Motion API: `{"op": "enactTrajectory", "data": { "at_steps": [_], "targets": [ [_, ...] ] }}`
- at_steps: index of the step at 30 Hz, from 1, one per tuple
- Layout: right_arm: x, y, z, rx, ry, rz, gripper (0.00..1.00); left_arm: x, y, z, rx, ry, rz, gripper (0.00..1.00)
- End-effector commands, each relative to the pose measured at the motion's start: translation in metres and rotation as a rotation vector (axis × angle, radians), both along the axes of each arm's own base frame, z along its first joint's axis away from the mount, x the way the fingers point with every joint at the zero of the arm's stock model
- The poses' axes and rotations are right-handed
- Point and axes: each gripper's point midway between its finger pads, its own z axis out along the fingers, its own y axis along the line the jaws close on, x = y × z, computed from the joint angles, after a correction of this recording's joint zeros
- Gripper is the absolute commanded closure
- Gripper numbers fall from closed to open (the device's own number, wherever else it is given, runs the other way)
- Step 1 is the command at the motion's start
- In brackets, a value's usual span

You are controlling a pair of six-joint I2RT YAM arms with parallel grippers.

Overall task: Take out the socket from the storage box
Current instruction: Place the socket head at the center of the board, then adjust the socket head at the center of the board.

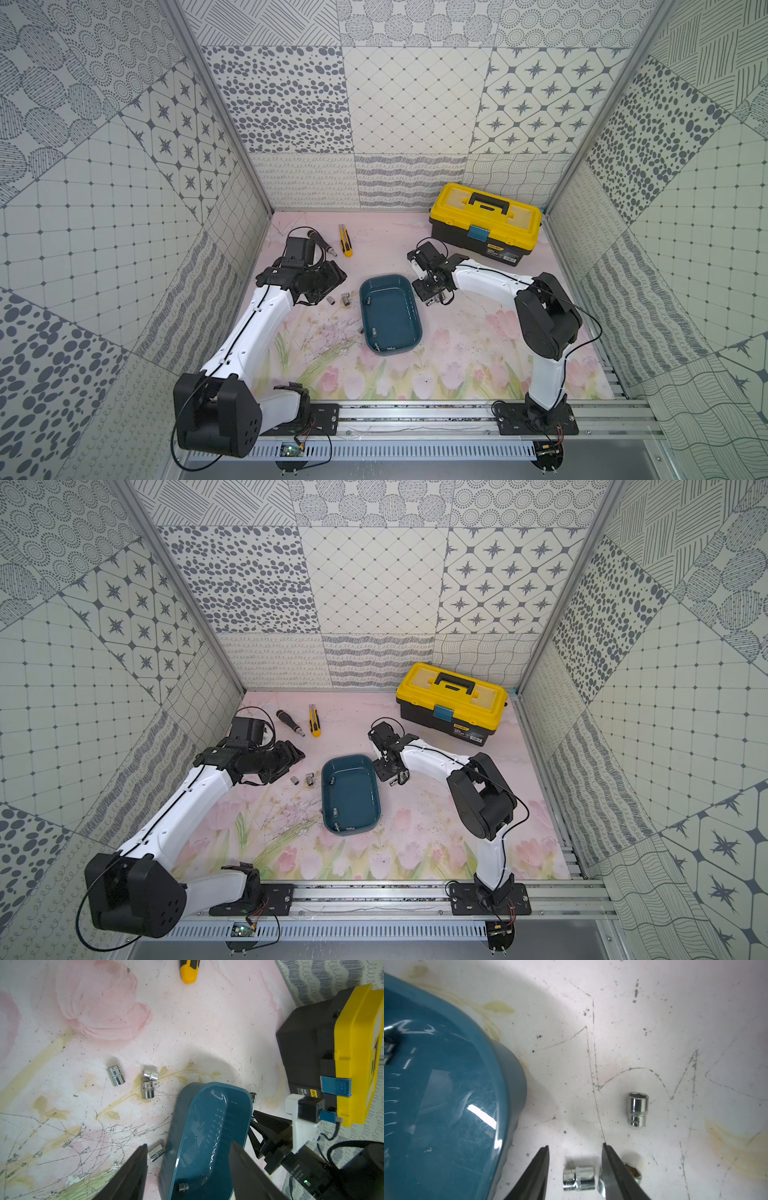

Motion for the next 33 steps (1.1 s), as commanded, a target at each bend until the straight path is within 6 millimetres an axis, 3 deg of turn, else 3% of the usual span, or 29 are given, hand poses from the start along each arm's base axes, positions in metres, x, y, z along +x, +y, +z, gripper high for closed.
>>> {"op": "enactTrajectory", "data": {
  "at_steps": [1,7,17,33],
  "targets": [
    [-0.005,-0.002,0.021,0.056,-0.029,-0.014,0.58,0.004,-0.002,0.001,-0.017,-0.013,-0.007,0.34],
    [-0.031,-0.021,0.022,0.063,0.020,-0.042,0.70,0.005,-0.004,-0.001,-0.029,-0.011,-0.008,0.34],
    [-0.078,-0.055,-0.012,0.055,0.146,-0.104,0.77,0.005,-0.007,-0.005,-0.048,-0.007,-0.009,0.34],
    [-0.079,-0.064,-0.036,0.059,0.207,-0.154,0.78,0.007,-0.007,-0.005,-0.052,-0.009,-0.007,0.34]
  ]
}}
